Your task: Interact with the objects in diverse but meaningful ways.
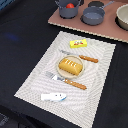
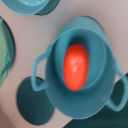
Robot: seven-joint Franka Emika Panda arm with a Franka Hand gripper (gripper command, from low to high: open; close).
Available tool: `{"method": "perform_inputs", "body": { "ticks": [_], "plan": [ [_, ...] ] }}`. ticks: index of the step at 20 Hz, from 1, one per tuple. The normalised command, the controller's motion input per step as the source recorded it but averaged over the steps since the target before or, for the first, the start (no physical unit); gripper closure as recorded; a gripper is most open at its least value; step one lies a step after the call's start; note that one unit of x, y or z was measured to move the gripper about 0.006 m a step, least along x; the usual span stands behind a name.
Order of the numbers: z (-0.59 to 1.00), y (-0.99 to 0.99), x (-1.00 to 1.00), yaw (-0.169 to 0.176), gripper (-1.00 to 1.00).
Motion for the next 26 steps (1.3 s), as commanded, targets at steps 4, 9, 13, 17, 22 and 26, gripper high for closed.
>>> {"method": "perform_inputs", "body": {
  "ticks": [4, 9, 13, 17, 22, 26],
  "plan": [
    [-0.01, -0.33, 0.01, 0.228, -1.0],
    [-0.01, -0.45, 0.35, 0.132, -1.0],
    [0.02, -0.43, 0.94, 0.0, -1.0],
    [0.06, -0.42, 0.96, 0.0, -1.0],
    [0.02, -0.41, 0.96, 0.0, -1.0],
    [0.0, -0.39, 0.96, 0.0, -1.0]
  ]
}}
